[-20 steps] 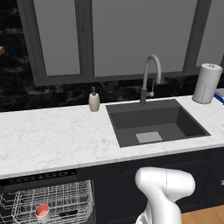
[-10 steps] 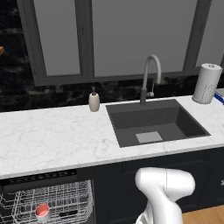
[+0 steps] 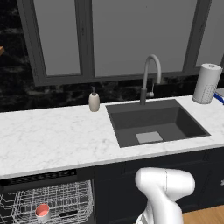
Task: Pick up the cup and bowl from the counter, place them in the dishwasher, and close the dishwasher door.
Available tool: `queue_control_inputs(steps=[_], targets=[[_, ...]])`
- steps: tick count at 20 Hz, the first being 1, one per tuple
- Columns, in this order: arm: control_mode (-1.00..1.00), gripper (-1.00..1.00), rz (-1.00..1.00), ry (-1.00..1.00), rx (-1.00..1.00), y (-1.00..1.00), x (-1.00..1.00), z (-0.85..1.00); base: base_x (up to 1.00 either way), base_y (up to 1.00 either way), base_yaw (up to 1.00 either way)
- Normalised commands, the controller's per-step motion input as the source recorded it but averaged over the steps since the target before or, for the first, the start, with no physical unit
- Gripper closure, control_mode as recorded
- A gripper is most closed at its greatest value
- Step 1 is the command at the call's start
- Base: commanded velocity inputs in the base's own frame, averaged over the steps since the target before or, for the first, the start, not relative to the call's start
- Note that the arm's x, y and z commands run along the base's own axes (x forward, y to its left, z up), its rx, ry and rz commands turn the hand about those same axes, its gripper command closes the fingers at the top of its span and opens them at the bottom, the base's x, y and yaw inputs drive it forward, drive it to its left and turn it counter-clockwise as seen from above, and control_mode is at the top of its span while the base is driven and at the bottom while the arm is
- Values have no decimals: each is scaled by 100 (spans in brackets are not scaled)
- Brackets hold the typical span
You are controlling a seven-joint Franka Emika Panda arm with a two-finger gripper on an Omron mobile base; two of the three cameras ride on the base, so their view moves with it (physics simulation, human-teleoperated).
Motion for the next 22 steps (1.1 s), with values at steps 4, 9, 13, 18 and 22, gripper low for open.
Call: queue_control_inputs(steps=[4,9,13,18,22], targets=[[-100,-100,0,-23,2,0,88,-24,0,0,0],[-100,-100,0,-31,2,0,100,-17,0,0,0],[-100,-100,0,-31,4,-2,100,-26,0,0,0],[-100,-100,0,-31,5,-4,100,-25,0,0,0],[-100,-100,0,-30,5,-4,100,-23,0,0,0]])
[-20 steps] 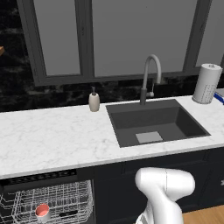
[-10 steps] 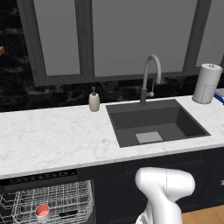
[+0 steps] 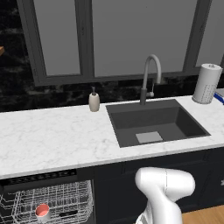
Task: Pick up the cup and bowl from the counter, place them in the dishwasher, and close the dishwasher door.
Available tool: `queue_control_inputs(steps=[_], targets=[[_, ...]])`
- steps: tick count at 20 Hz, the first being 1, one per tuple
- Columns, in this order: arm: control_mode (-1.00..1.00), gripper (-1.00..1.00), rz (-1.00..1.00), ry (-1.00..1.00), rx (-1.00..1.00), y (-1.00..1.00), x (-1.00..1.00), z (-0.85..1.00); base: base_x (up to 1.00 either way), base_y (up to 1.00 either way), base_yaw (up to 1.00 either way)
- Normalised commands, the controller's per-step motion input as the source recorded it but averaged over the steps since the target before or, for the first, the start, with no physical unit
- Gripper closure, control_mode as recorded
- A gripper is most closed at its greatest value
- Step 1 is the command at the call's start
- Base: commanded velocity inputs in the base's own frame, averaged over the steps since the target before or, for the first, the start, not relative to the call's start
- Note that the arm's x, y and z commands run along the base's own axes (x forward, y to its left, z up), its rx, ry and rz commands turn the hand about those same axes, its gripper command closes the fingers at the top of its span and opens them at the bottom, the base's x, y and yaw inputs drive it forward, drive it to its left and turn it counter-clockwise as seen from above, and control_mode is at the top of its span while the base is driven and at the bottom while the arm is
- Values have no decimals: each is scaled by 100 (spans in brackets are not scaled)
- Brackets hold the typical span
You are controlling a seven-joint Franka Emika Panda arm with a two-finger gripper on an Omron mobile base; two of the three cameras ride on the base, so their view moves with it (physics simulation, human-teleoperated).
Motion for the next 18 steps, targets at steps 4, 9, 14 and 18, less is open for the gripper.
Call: queue_control_inputs(steps=[4,9,14,18], targets=[[-100,-100,0,-21,2,-4,100,-17,0,0,0],[-100,-100,0,-11,3,-13,100,-2,0,0,0],[-100,-100,0,-1,2,-28,100,0,0,0,0],[-100,-100,0,0,3,-33,100,0,0,0,0]])
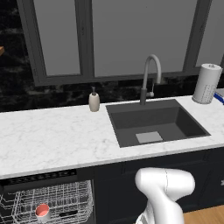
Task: Pick up the cup and bowl from the counter, place them in the dishwasher, and close the dishwasher door.
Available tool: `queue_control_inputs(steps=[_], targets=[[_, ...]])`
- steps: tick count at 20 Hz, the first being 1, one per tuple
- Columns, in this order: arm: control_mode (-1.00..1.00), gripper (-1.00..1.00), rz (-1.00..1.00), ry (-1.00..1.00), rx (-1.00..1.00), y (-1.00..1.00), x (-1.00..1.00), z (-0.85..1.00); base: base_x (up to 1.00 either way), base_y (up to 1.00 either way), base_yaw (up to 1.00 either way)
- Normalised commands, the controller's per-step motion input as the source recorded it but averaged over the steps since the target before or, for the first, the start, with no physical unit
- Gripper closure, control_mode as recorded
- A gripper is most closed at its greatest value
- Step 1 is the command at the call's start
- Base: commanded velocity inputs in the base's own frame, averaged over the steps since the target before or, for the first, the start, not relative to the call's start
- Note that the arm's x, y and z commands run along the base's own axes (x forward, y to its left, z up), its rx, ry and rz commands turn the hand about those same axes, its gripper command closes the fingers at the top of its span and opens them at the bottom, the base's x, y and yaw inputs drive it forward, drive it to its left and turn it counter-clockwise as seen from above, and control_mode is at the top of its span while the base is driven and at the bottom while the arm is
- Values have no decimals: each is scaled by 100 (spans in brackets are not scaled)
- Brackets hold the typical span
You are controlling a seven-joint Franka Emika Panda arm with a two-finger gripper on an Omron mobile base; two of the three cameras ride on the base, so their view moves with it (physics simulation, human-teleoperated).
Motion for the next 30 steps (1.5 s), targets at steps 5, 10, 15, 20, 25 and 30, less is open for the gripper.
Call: queue_control_inputs(steps=[5,10,15,20,25,30], targets=[[-100,-100,0,0,4,-34,100,0,0,0,0],[-100,-100,0,-5,5,-34,100,0,0,0,0],[-100,-100,0,-14,13,-31,100,9,0,0,0],[-100,-100,0,-6,20,-46,100,17,0,0,0],[-100,-100,0,0,20,-48,100,1,0,0,0],[-100,-100,0,0,17,-49,100,0,0,0,0]])
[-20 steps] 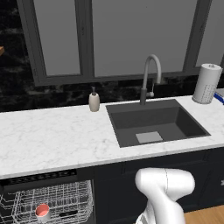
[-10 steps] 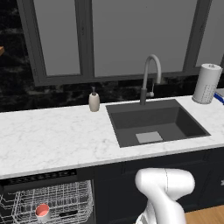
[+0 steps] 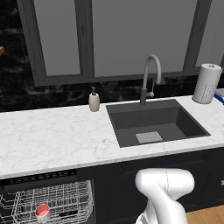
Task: Pick up the cup and bowl from the counter, place them in the dishwasher, and close the dishwasher door.
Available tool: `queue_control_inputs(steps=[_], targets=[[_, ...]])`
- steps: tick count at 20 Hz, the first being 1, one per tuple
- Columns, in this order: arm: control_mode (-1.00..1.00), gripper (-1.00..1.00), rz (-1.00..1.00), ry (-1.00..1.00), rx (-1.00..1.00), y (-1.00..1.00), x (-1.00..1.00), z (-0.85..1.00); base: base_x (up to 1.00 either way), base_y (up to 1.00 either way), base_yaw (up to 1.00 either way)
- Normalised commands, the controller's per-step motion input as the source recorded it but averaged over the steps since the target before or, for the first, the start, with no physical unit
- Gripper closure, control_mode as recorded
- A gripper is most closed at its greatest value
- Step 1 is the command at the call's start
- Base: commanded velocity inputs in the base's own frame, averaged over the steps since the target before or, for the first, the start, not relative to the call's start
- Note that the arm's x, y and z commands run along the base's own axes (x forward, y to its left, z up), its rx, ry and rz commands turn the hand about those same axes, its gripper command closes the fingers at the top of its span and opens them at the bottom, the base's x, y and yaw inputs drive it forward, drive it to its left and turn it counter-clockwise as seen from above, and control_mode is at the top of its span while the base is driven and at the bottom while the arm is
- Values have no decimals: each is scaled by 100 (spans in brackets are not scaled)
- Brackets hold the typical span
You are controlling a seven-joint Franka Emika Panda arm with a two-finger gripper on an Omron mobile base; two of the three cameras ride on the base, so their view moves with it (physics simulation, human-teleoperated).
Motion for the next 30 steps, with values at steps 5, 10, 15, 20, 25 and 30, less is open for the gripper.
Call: queue_control_inputs(steps=[5,10,15,20,25,30], targets=[[-100,-100,0,0,19,-55,100,1,0,0,0],[-100,-100,0,0,17,-57,100,0,0,0,0],[-100,-100,0,0,14,-46,100,0,0,0,0],[-100,-100,0,5,10,-47,100,5,0,0,0],[-100,-100,0,8,11,-50,100,0,0,0,0],[-100,-100,0,6,10,-54,100,0,0,0,0]])
